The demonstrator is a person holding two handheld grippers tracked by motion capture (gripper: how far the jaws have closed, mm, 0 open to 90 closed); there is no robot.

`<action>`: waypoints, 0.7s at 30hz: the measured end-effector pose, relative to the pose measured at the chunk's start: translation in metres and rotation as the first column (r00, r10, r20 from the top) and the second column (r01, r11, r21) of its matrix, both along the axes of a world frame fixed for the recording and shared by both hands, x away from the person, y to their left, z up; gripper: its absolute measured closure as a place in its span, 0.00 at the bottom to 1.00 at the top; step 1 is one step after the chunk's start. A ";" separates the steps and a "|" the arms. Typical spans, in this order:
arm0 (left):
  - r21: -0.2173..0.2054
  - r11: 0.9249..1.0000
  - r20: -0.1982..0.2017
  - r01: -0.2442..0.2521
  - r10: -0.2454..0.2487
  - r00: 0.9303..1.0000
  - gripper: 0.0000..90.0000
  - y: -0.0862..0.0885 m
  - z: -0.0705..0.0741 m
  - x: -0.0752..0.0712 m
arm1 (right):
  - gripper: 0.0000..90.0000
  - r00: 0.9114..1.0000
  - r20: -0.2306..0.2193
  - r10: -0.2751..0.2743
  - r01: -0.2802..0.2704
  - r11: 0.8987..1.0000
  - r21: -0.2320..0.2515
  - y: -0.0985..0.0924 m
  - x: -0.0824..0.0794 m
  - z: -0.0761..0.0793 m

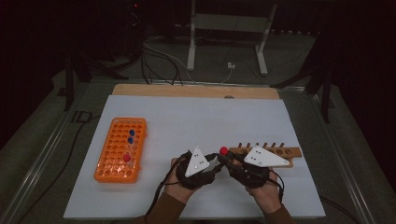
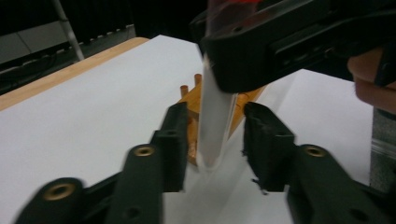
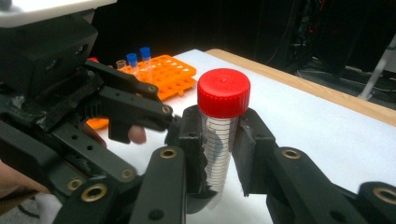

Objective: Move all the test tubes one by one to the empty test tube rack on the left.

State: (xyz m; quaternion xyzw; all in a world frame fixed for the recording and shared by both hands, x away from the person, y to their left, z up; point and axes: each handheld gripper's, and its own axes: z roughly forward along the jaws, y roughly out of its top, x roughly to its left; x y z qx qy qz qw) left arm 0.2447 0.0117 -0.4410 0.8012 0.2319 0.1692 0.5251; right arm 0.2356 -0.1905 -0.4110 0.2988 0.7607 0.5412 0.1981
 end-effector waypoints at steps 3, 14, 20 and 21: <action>-0.007 1.000 0.002 0.002 -0.002 1.000 0.79 0.002 0.001 0.000 | 0.83 1.000 -0.009 0.008 -0.008 1.000 0.001 0.001 0.000 -0.001; 0.000 1.000 -0.007 -0.013 0.013 1.000 0.84 0.010 0.000 0.001 | 0.66 0.999 -0.019 0.027 -0.026 0.999 0.035 -0.002 0.001 0.000; -0.005 0.998 -0.024 -0.065 0.065 0.998 0.84 0.027 -0.002 0.004 | 0.41 1.000 -0.008 -0.004 0.004 0.997 0.083 -0.017 0.004 0.005; -0.008 0.997 -0.026 -0.073 0.072 0.997 0.84 0.030 -0.003 0.004 | 0.37 1.000 -0.010 -0.013 0.014 0.996 0.084 -0.020 0.006 0.005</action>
